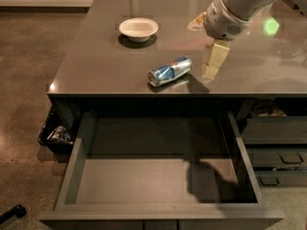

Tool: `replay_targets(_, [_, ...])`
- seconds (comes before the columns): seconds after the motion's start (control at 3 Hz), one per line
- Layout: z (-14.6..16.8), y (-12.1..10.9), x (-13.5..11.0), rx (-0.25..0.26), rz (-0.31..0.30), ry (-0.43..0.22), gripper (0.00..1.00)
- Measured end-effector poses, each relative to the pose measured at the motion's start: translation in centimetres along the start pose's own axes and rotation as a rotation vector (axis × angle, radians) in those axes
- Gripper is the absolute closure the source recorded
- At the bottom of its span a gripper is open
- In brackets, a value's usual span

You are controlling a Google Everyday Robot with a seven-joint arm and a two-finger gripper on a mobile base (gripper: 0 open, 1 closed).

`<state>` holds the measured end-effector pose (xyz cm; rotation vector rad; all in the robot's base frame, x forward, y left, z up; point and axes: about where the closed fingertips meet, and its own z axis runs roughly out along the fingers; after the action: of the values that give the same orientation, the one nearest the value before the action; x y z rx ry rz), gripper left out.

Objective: Place redbull can into top drawer

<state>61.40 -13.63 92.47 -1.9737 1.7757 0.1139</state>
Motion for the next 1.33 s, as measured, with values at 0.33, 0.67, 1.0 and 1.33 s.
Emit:
replay_targets(0.33, [3.6,-1.8,-0.1,-0.055,-0.028,-0.064,0.0])
replay_targets(0.67, [3.7,-1.8,-0.1,-0.055,-0.028,-0.064,0.0])
replay_targets(1.0, [5.1,-2.6,0.0,-0.07,-0.034,-0.077,0.0])
replay_targets(1.33, [7.9,-3.3,-0.1,-0.117,-0.042,-0.111,0.0])
